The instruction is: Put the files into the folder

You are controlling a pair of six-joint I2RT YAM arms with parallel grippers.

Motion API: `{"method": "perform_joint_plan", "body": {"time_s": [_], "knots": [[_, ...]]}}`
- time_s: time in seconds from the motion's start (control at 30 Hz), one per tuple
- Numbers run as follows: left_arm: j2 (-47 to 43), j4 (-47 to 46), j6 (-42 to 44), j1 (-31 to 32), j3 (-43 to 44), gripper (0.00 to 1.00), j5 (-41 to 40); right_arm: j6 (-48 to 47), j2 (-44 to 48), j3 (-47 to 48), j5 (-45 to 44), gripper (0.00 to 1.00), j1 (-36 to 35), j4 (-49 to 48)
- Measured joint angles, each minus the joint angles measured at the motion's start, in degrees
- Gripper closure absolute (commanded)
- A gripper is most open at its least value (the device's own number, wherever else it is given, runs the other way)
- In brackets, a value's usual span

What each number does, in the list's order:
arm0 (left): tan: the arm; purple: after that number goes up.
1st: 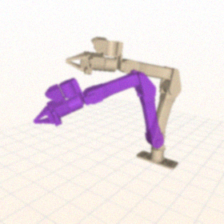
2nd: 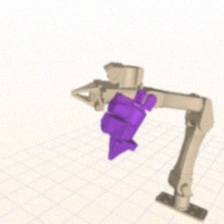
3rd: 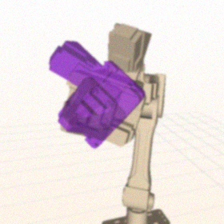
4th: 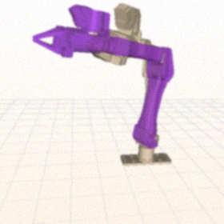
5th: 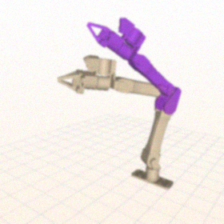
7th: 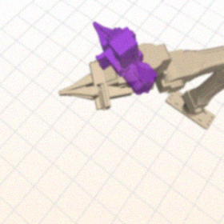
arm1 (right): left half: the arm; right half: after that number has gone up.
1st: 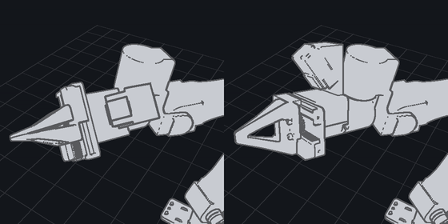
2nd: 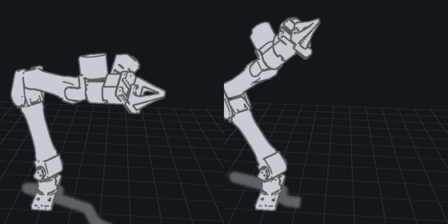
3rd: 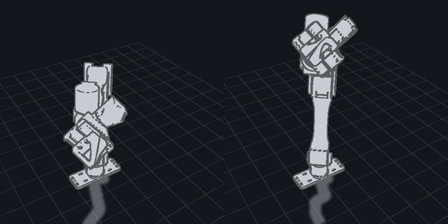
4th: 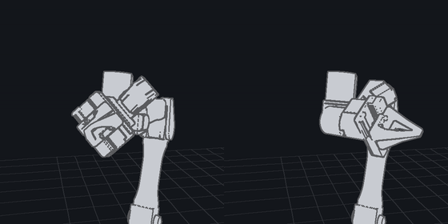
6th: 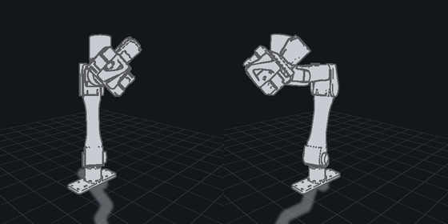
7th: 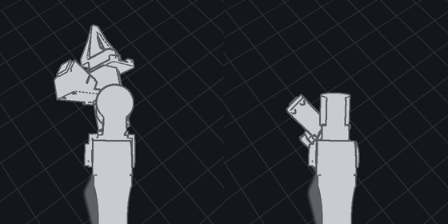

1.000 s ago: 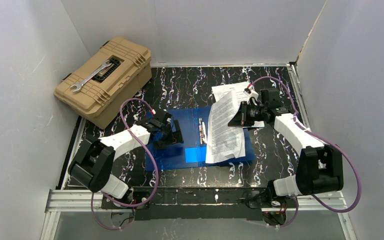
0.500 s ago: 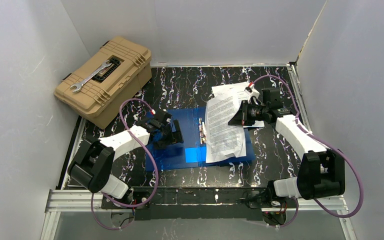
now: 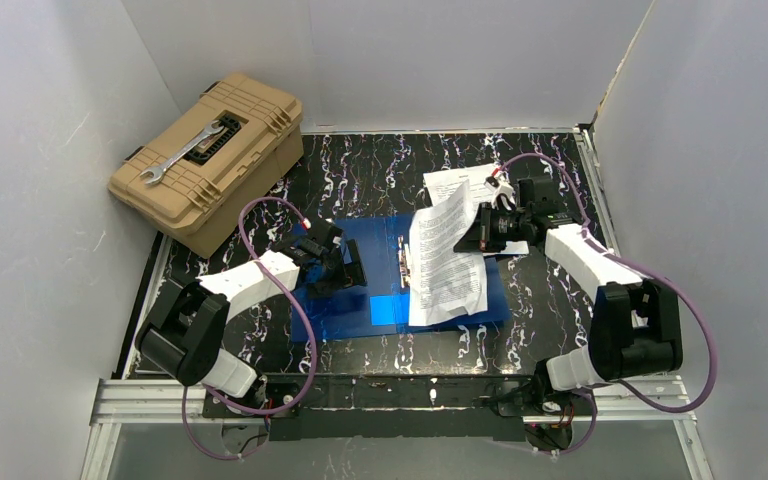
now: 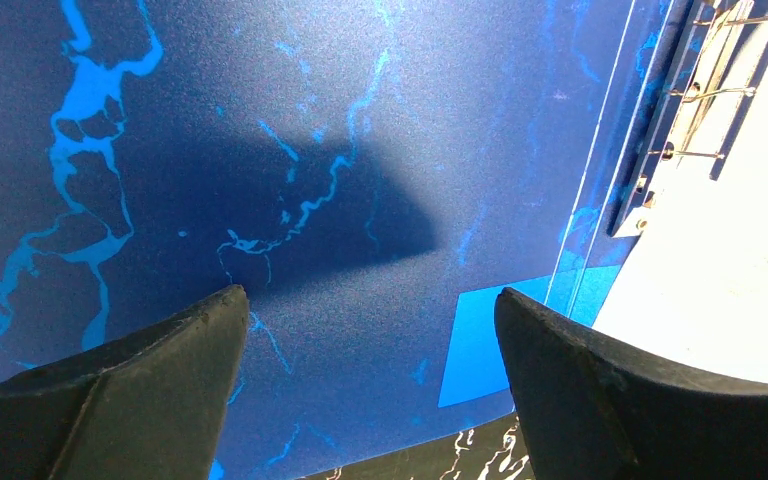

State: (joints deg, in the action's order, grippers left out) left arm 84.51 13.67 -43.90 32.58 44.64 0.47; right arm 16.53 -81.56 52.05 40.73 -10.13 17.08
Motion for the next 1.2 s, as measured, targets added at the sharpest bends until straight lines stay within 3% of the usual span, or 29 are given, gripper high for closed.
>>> {"method": "perform_joint_plan", "body": {"time_s": [0.4, 1.2], "knots": [[-0.02, -0.04, 0.39, 0.00, -0.02, 0.09, 0.04, -3.54, -4.02, 1.57, 0.35, 0.99, 0.00, 0.76], [-0.02, -0.42, 0.85, -0.02, -0.15, 0.10, 0.11, -4.44, -0.24, 2.49, 4.48, 0.99, 0.00, 0.74]]}}
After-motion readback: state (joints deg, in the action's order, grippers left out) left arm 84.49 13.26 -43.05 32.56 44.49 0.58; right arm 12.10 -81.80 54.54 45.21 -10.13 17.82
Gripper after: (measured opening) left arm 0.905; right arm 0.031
